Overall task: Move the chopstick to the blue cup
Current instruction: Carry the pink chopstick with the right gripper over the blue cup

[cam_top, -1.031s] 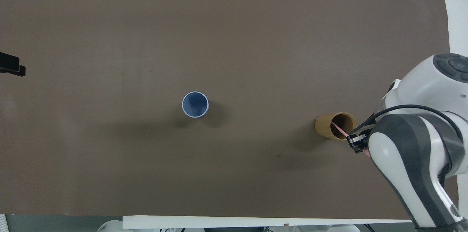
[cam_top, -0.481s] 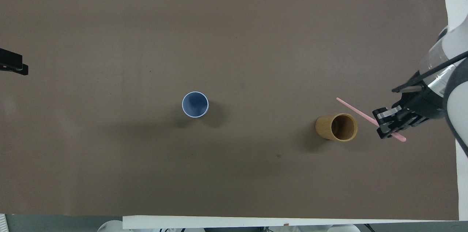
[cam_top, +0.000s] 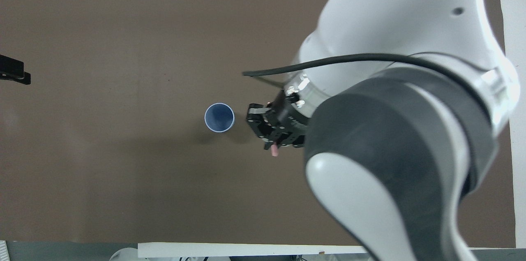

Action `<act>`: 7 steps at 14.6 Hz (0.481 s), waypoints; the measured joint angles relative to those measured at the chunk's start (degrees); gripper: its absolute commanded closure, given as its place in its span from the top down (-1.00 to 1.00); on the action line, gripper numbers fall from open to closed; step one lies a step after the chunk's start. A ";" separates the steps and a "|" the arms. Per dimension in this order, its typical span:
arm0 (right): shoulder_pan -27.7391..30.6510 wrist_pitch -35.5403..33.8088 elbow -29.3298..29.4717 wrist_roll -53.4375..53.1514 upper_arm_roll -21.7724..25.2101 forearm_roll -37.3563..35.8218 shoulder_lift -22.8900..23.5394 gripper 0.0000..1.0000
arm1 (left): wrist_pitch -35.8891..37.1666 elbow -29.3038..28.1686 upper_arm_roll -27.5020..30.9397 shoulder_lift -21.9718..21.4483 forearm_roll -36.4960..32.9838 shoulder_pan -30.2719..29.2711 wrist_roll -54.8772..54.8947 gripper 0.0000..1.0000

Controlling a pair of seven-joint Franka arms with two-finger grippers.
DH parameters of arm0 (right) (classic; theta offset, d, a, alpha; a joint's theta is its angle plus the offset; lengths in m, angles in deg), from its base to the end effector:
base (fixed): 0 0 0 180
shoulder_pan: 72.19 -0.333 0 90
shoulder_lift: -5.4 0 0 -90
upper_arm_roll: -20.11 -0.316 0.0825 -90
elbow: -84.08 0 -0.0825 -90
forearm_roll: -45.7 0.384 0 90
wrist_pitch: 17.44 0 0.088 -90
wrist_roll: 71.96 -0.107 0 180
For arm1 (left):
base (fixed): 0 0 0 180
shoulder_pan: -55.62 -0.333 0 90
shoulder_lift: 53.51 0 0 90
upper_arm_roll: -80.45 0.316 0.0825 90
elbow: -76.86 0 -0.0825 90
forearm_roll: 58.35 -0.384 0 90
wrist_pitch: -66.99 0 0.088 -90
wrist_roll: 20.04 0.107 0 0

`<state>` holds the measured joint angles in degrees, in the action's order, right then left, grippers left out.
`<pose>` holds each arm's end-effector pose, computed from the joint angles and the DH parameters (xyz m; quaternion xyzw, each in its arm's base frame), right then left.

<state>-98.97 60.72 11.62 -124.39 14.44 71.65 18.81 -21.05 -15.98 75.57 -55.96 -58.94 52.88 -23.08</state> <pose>0.4840 0.3615 0.6275 -0.9604 0.1379 0.2051 0.1290 0.5367 -0.0199 0.6215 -0.9997 -0.0080 0.0202 0.0079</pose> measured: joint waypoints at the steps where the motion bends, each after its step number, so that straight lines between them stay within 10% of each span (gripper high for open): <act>1: -2.43 2.80 0.17 -3.57 -0.05 0.16 0.86 -1.00 | 0.00 0.00 0.00 0.00 0.00 0.00 0.00 1.00; 7: -8.37 13.56 -1.68 -9.68 -0.05 0.43 4.54 -1.00 | 0.00 0.00 0.00 0.00 0.00 0.00 -0.01 1.00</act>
<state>-107.34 74.29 9.93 -134.07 14.39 72.08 23.35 -21.04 -15.98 75.57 -55.96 -58.94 52.88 -23.08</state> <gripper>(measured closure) 0.916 0.000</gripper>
